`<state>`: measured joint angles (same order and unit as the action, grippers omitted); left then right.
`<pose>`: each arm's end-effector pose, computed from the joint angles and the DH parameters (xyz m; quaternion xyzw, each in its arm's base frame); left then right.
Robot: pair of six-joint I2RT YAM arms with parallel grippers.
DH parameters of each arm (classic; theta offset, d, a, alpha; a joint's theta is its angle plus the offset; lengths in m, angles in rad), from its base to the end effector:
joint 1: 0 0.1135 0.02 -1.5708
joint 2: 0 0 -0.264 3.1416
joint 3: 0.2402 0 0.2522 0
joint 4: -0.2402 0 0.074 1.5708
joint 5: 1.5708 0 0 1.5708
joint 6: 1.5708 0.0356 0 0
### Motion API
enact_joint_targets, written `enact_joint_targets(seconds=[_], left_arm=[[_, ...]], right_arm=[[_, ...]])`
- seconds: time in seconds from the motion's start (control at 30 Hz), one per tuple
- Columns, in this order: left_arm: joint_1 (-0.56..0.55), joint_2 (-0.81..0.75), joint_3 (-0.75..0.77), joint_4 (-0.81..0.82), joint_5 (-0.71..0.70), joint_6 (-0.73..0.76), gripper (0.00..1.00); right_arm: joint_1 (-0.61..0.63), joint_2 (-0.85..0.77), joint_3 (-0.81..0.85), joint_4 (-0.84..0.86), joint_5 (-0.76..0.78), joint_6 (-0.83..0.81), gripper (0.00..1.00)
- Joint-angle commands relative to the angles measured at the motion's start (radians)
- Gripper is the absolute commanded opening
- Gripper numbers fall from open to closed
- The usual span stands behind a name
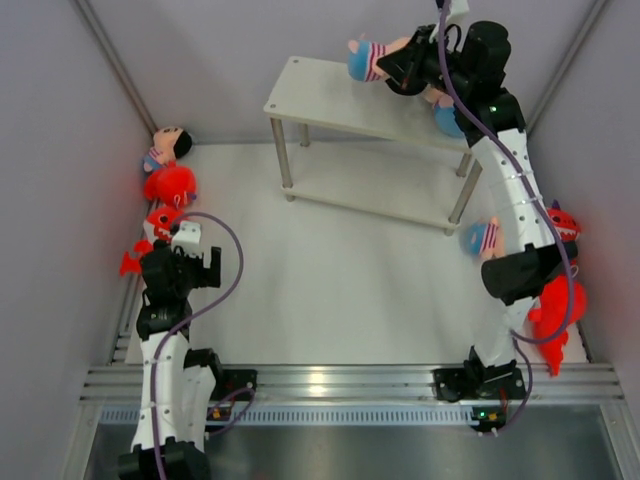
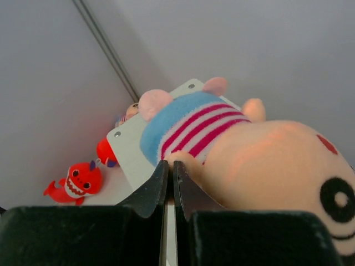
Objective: Place and organize the stuffed toys onto the shelf
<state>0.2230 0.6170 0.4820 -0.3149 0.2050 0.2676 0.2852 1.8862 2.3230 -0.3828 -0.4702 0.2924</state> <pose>0.1513 0.0269 0.2454 0.0732 0.8411 0.0443 0.5340 0.3832 0.1292 0.5282 -0.1667 0.6694 0.3546 0.6311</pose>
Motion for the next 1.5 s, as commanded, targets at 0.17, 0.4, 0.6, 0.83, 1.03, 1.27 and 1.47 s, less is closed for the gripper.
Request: enact_joint_targets(seconds=[0.17, 0.4, 0.6, 0.83, 1.03, 1.27, 1.47], left_arm=[[-0.005, -0.016, -0.003, 0.036, 0.013, 0.022, 0.99], [-0.005, -0.013, -0.002, 0.036, 0.010, 0.024, 0.98], [-0.004, -0.016, -0.003, 0.036, 0.013, 0.025, 0.99], [-0.005, -0.017, -0.003, 0.036, 0.014, 0.025, 0.99], [-0.004, -0.016, -0.003, 0.036, 0.014, 0.025, 0.98], [-0.004, -0.016, -0.005, 0.036, 0.019, 0.024, 0.98], [-0.004, -0.013, -0.008, 0.036, 0.027, 0.025, 0.99]], right_arm=[[-0.012, 0.051, 0.082, 0.058, -0.148, -0.007, 0.00], [-0.029, 0.114, 0.099, 0.004, -0.304, 0.002, 0.00], [-0.058, 0.011, -0.102, 0.021, -0.251, -0.027, 0.00], [-0.099, 0.062, 0.007, -0.139, -0.223, -0.048, 0.01], [-0.101, 0.016, -0.040, -0.097, -0.177, -0.049, 0.09], [-0.110, -0.007, -0.034, -0.067, -0.177, -0.022, 0.25], [-0.109, -0.030, -0.033, -0.019, -0.215, 0.025, 0.54]])
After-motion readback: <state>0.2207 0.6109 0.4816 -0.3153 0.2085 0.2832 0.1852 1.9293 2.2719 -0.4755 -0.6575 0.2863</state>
